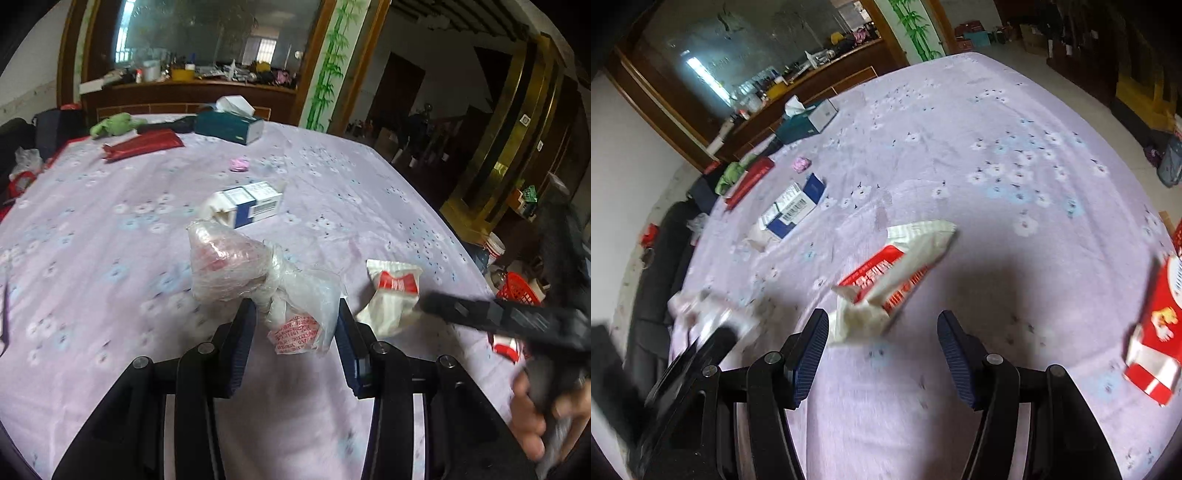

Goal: Collect trash
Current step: 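Grasp the clear plastic bags on the table with the left tool, then grasp the white-and-red wrapper with the right tool while the left tool holds the bags, then lift the plastic bags and white-and-red wrapper with both tools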

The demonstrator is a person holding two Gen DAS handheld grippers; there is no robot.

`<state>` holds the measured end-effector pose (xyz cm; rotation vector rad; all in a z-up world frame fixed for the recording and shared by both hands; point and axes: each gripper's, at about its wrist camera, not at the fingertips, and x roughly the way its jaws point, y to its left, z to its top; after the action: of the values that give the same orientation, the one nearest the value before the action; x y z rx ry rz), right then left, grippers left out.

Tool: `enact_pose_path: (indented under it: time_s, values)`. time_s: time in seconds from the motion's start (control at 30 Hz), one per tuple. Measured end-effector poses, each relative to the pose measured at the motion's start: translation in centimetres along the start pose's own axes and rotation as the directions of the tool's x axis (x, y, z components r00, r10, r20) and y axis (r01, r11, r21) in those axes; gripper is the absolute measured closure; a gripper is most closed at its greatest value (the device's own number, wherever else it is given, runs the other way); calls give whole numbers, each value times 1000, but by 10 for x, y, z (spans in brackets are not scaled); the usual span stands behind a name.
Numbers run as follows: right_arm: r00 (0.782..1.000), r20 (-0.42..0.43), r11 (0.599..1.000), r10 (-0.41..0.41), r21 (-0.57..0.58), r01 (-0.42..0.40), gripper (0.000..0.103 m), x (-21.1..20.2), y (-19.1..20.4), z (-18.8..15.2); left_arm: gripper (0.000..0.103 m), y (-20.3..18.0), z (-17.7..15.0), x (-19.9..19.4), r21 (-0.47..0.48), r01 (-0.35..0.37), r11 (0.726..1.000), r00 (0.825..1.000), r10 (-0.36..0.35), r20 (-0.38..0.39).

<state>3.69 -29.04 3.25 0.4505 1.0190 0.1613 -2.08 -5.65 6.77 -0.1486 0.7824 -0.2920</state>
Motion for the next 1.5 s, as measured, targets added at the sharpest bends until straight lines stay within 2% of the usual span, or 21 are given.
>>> enact_pose_path:
  time_s: [0.2, 0.33, 0.4, 0.67, 0.9, 1.17, 1.5]
  values:
    - [992, -17, 990, -121, -75, 120, 41, 28, 22, 1, 62, 5, -21, -18, 28, -41, 999, 999, 40, 37]
    - [991, 3, 985, -135, -104, 135, 69, 24, 22, -3, 62, 5, -30, -20, 28, -39, 999, 999, 38, 37]
    - [987, 33, 978, -157, -133, 160, 70, 16, 24, -8, 62, 4, -35, -21, 25, -38, 999, 999, 37, 35]
    - [994, 104, 986, -37, -157, 53, 71, -35, 10, -44, 62, -11, -47, -26, 53, -52, 997, 998, 50, 41]
    - [987, 158, 985, -9, -168, 36, 71, -68, -1, -72, 62, -40, -57, -28, 117, -61, 991, 997, 55, 47]
    - [985, 174, 987, 4, -160, 24, 71, -80, -12, -84, 62, -62, -62, -32, 189, -113, 975, 992, 100, 77]
    - [984, 180, 988, 11, -155, 17, 71, -86, -14, -88, 62, -71, -65, -32, 227, -152, 962, 986, 133, 96]
